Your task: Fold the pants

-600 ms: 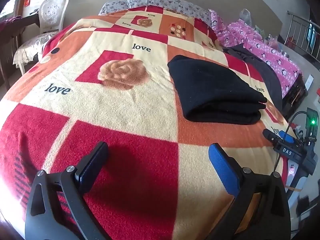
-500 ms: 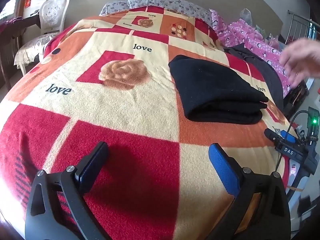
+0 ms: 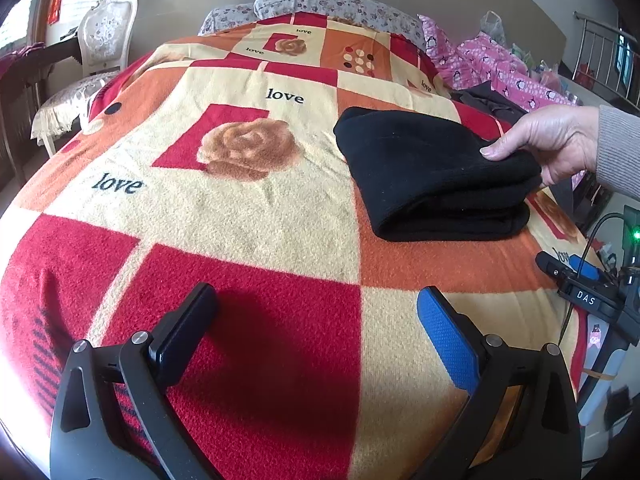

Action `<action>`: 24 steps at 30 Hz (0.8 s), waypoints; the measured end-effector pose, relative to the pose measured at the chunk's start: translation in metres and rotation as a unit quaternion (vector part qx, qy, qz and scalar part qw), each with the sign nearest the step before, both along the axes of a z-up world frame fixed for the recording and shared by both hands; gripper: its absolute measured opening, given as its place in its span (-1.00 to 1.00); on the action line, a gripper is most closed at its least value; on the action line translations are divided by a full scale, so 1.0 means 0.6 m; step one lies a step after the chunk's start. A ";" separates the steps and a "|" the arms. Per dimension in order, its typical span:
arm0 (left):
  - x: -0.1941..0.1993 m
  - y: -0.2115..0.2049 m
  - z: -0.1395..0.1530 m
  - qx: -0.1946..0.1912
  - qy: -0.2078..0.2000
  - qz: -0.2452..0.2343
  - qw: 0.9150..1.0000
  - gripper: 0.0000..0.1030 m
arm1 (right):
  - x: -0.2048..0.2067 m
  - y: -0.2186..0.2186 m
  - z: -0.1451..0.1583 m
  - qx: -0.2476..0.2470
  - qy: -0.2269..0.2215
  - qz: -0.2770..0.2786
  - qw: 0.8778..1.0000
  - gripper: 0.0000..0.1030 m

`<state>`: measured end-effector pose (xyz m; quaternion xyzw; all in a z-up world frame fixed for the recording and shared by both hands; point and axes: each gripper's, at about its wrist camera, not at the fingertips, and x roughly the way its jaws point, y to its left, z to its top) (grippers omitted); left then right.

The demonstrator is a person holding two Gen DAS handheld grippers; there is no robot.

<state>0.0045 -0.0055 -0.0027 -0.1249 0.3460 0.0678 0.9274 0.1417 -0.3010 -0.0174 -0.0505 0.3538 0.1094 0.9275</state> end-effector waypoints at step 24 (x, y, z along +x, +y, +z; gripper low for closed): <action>0.005 -0.001 -0.003 -0.011 0.012 -0.002 1.000 0.96 | 0.005 0.001 0.001 0.000 0.002 -0.001 1.000 1.00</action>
